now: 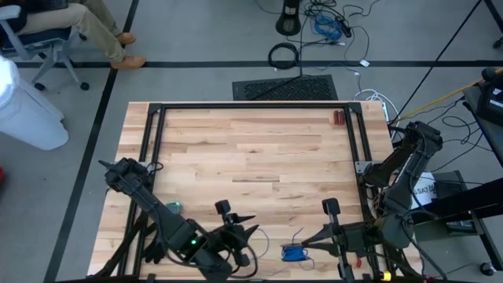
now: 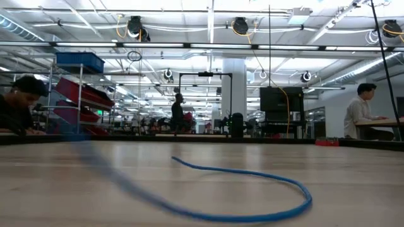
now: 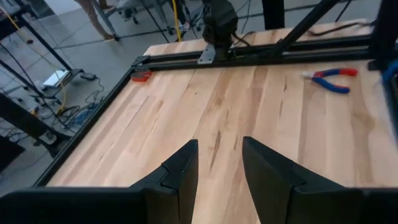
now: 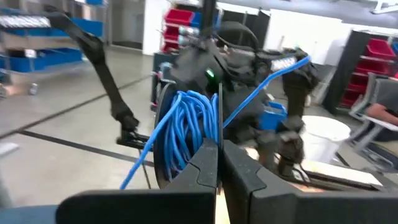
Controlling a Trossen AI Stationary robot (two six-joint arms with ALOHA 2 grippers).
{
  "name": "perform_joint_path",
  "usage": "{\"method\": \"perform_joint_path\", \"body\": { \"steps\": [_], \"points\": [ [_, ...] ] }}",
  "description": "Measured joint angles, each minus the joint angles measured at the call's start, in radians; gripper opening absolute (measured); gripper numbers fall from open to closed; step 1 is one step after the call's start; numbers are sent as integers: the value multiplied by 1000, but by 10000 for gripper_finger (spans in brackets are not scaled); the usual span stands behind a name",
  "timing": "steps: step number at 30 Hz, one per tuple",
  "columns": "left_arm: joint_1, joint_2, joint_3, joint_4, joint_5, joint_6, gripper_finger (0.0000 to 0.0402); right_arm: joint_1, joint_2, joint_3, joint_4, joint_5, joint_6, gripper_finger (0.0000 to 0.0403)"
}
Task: Coil cords
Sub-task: Coil the blue wire onto the spool
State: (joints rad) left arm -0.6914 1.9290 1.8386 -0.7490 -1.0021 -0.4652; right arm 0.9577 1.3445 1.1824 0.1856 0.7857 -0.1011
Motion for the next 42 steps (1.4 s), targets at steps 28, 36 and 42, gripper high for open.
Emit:
{"method": "perform_joint_path", "body": {
  "steps": [28, 36, 42],
  "points": [
    [10, 156, 1, 629, 241, 444, 146, 0, -3, 0, -10, 19, 10, 0],
    [31, 183, 0, 661, 212, 448, 214, 0, -3, 0, -11, 20, 11, 0],
    [34, 188, 0, 655, 215, 455, 219, 0, -3, 0, -10, 20, 10, 0]
  ]
}}
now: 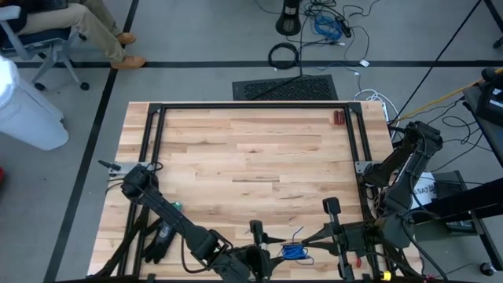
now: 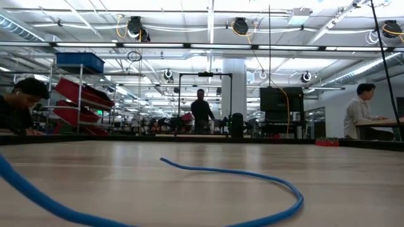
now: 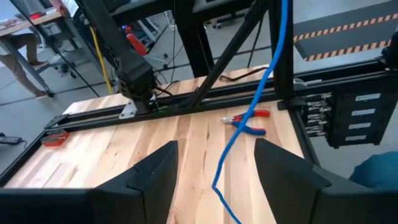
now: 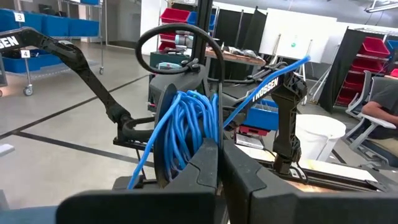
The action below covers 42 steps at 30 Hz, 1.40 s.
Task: Coil cords
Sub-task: Coil the blue wire onto the spool
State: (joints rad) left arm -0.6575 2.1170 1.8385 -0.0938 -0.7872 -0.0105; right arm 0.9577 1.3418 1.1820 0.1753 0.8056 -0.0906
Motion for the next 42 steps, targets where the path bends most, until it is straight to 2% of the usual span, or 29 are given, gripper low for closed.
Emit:
{"method": "perform_joint_path", "body": {
  "steps": [5, 17, 26, 32, 42],
  "points": [
    [8, 0, 0, 1, 2, -1, 208, 0, 0, 0, 0, 0, 0, 0],
    [17, 7, 0, 2, 27, 17, 122, 0, 0, 0, 0, 1, 0, 0],
    [18, 7, 0, -1, -3, 16, 10, 0, 0, 0, 0, 1, 0, 0],
    [18, 7, 0, -44, -88, 15, 8, 0, 0, 0, 0, 1, 0, 0],
    [35, 7, 1, -220, -186, -86, 2, 0, 0, 0, -5, 7, 1, 0]
  ]
}}
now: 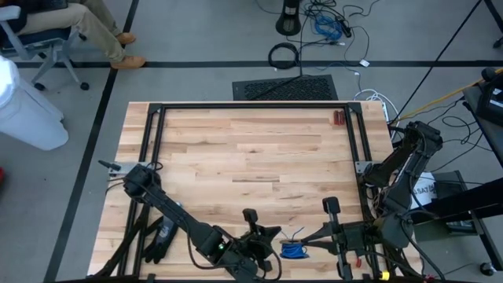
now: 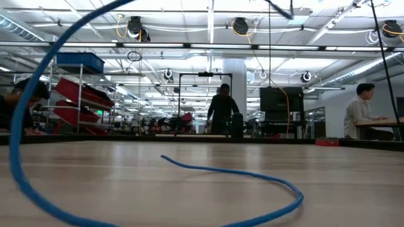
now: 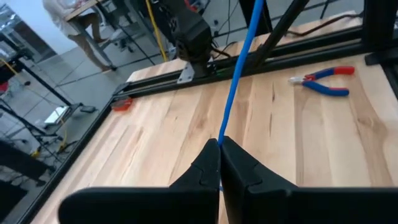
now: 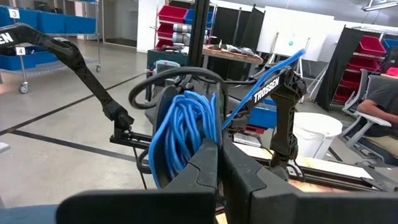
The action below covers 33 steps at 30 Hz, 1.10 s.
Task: Coil cords
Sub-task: Coil the blue wire onto the spool
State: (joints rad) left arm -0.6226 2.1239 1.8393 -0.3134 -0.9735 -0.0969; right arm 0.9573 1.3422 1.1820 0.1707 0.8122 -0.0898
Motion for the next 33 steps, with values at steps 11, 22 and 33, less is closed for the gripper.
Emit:
{"method": "perform_joint_path", "body": {
  "steps": [11, 22, 33],
  "points": [
    [4, 0, 0, 29, -5, -22, 1, 0, 0, 0, 6, -8, 11, 0],
    [67, -1, 0, -4, -4, -29, 0, 6, 0, 0, 6, -6, 18, 0],
    [-21, -131, 0, -330, -31, -238, 0, 13, -9, 0, -40, 18, 26, 0]
  ]
}}
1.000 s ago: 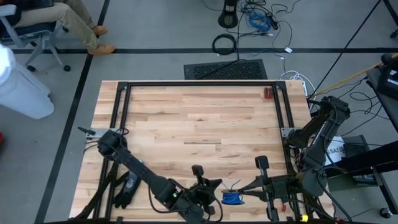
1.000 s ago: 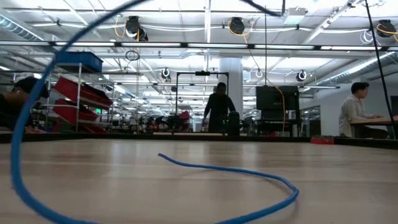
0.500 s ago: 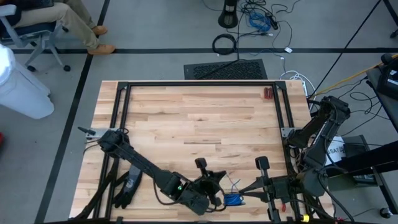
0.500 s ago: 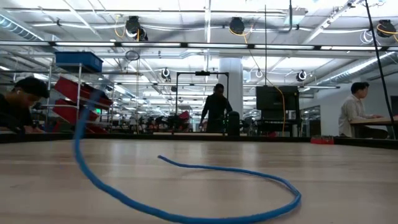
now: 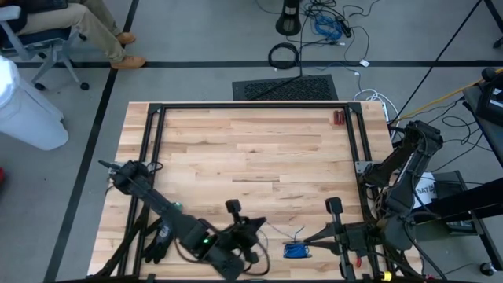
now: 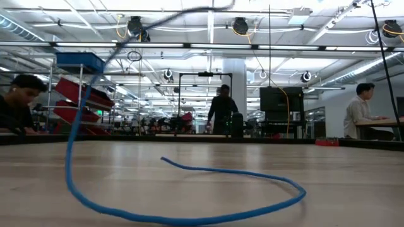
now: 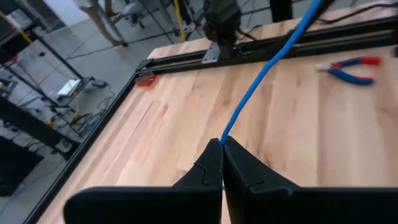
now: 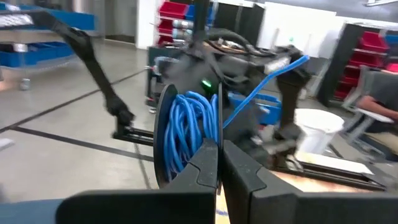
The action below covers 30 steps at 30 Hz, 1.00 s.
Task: Coil cords
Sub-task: Coil the blue wire onto the spool
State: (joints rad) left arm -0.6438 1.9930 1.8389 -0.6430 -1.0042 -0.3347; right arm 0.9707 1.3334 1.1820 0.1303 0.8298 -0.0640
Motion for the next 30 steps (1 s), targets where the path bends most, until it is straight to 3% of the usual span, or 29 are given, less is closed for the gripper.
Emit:
{"method": "perform_joint_path", "body": {
  "steps": [6, 12, 30],
  "points": [
    [-70, -48, 0, -34, -1, 0, 0, -3, 0, 0, -62, 61, 32, 0],
    [-119, -78, 0, -60, -87, 0, 0, -7, 0, 0, -63, 54, 48, 0],
    [-129, -159, 0, -16, -119, 0, 0, -98, 12, 0, -178, 34, 106, 0]
  ]
}}
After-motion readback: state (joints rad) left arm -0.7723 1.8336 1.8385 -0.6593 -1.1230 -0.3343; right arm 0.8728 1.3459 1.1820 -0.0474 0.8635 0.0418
